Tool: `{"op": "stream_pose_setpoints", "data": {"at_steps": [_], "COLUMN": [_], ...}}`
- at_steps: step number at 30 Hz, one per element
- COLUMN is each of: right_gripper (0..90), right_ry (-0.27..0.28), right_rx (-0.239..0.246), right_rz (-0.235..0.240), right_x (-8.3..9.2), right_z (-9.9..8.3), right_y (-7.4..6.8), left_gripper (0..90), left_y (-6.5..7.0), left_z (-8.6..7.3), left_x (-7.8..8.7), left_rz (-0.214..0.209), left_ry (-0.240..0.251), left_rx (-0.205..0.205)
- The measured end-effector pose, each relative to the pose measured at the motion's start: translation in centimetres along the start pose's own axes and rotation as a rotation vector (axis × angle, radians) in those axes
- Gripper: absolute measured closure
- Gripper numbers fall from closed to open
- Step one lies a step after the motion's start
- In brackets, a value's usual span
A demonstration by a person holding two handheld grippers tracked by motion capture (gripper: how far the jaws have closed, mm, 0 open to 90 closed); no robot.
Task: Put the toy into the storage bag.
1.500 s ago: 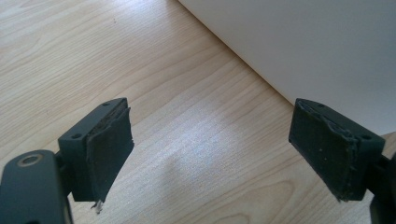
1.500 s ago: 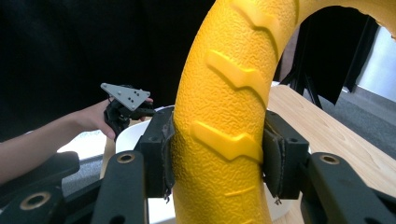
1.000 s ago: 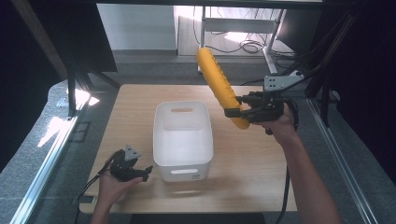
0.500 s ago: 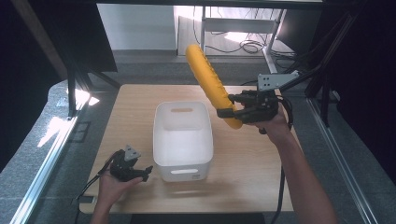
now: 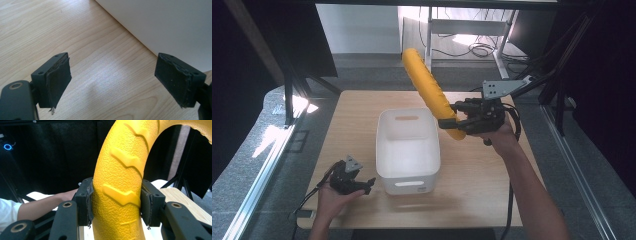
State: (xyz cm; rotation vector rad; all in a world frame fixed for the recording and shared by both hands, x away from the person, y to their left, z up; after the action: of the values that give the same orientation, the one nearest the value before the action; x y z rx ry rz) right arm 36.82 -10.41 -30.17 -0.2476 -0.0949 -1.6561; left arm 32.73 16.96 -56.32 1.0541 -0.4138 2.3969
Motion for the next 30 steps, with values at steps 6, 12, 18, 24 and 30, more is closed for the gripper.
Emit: {"op": "stream_pose_setpoints", "data": {"at_steps": [6, 12, 18, 24, 30], "right_gripper": [51.5, 51.5, 51.5, 51.4, 51.5], "right_ry": [0.003, 0.006, 0.008, 0.010, 0.009], "right_rx": [0.006, 0.009, 0.009, 0.008, 0.011], "right_rz": [0.018, 0.034, 0.047, 0.062, 0.083], "right_x": [-0.4, -0.7, -1.0, -1.4, -1.8], "right_z": [0.2, 0.4, 0.4, 0.4, 0.4], "right_y": [-0.6, -1.0, -1.2, -1.7, -2.1], "left_gripper": [13.6, 13.6, 13.6, 13.6, 13.6], "left_y": [0.0, 0.0, 0.0, 0.0, 0.0], "left_z": [0.0, 0.0, 0.0, 0.0, 0.0], "left_x": [0.0, 0.0, 0.0, -0.1, 0.0], "left_rz": [0.001, 0.002, 0.002, 0.001, 0.004], "left_ry": [0.000, -0.001, -0.001, -0.002, -0.001], "left_rx": [0.000, 0.001, 0.001, 0.001, 0.002]}}
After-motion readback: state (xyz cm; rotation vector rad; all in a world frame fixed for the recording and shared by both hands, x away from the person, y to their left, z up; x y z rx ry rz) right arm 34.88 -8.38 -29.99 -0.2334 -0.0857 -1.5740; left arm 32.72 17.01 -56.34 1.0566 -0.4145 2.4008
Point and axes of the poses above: each handheld gripper's, and its own axes: x roughly backward along the jaws, z roughly out of its top, y roughly to its right, the point moved 9 cm from there along -x, roughly forward along the jaws, and after that the axes turned 1 degree about -x, right-handed, at the moved point
